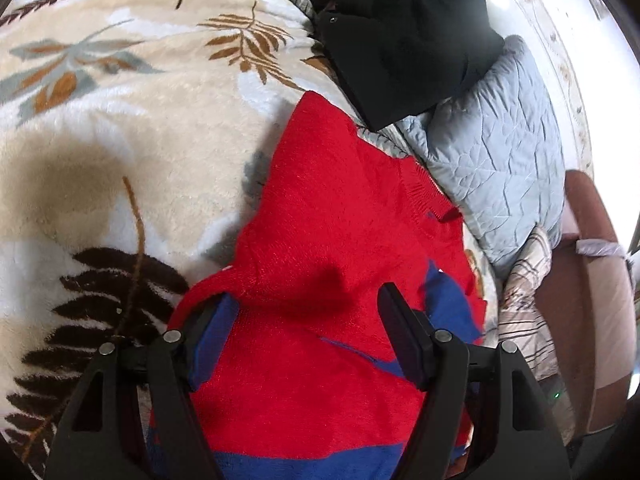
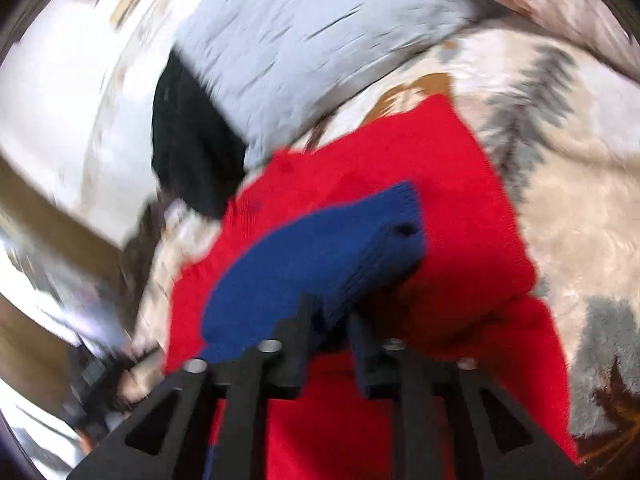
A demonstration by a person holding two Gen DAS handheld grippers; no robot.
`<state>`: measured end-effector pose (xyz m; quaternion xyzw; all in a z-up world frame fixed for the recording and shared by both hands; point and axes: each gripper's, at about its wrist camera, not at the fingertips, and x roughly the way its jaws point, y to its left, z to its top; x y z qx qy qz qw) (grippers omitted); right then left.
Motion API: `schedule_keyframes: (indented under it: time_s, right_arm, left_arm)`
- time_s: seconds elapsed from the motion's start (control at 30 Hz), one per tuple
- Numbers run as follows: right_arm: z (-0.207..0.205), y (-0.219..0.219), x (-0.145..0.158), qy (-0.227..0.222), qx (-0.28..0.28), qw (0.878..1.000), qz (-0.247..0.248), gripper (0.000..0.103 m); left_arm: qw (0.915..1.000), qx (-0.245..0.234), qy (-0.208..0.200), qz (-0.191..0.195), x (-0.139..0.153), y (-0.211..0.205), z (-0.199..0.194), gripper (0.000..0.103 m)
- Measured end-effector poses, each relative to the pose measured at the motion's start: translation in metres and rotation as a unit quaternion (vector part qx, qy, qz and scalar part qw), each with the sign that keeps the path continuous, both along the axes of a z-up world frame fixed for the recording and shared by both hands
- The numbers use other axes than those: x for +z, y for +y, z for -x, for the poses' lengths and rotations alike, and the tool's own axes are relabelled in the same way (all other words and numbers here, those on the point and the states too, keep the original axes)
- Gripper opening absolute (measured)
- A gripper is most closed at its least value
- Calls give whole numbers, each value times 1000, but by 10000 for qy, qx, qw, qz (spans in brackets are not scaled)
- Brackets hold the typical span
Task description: Fold small clothes
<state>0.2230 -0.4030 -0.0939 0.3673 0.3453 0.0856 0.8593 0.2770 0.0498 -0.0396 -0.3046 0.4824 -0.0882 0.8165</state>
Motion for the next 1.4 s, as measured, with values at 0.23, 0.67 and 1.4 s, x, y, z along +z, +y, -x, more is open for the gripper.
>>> schedule_keyframes:
  time_s: [0.23, 0.67, 1.4]
  right_arm:
    - [-14, -16, 23, -454, -225, 9985, -185, 4]
    - [-2, -14, 31, 293, 65, 9923, 1202, 13]
    - [205, -42, 21, 1164, 1360, 9728, 1468, 46]
  left_arm:
    - [9999, -18, -40, -160, 2, -2, -1, 68]
    - [9895, -895, -255, -1104, 11, -47, 19, 67]
    - [9656, -1999, 1224, -1130, 19, 8, 197, 67]
